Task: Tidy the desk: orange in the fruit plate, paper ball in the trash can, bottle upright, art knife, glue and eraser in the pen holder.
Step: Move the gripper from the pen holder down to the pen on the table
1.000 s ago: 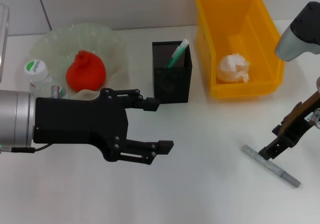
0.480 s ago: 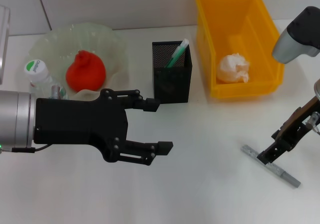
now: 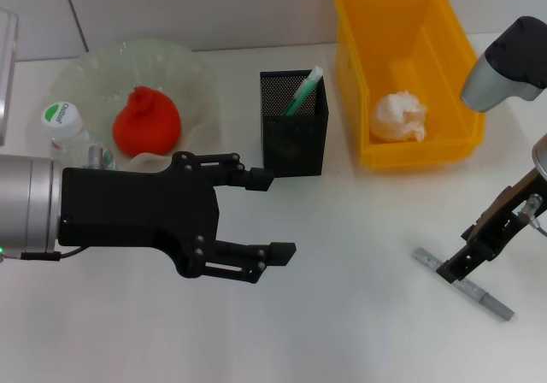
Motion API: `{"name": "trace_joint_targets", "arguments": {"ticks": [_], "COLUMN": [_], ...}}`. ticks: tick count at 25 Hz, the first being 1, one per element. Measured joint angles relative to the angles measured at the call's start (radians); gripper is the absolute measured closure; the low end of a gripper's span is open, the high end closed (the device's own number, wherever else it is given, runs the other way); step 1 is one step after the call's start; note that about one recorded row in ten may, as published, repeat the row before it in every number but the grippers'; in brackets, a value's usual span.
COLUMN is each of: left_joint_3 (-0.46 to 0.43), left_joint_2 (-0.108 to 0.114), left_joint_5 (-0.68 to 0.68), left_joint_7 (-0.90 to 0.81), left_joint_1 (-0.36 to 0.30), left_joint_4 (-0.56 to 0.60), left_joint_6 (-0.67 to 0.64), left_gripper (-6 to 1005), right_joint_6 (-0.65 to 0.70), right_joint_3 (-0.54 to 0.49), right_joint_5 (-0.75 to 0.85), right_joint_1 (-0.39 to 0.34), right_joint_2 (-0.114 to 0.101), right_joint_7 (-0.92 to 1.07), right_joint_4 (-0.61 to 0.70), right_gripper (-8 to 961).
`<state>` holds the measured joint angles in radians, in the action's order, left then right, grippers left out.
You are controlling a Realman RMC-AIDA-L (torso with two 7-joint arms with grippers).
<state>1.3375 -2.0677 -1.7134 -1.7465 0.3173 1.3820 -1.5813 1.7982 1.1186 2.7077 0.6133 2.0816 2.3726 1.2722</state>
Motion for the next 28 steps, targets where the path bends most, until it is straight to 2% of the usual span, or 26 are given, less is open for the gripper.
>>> {"name": "trace_joint_targets", "arguments": {"ticks": [28], "left_joint_3": [-0.001], "left_joint_2": [0.001], "left_joint_5": [0.0], "left_joint_7": [0.012], "left_joint_1": [0.022], "left_joint_4": [-0.027], "left_joint_6": [0.004], "left_gripper": [155], "right_joint_6": [-0.074], "right_joint_3": [0.105], "right_joint_5": [0.02], "right_joint_1": [0.016], "right_joint_2": [-0.002], "right_joint_7": [0.031], "right_joint_4": [-0.07], "right_gripper": [197]}}
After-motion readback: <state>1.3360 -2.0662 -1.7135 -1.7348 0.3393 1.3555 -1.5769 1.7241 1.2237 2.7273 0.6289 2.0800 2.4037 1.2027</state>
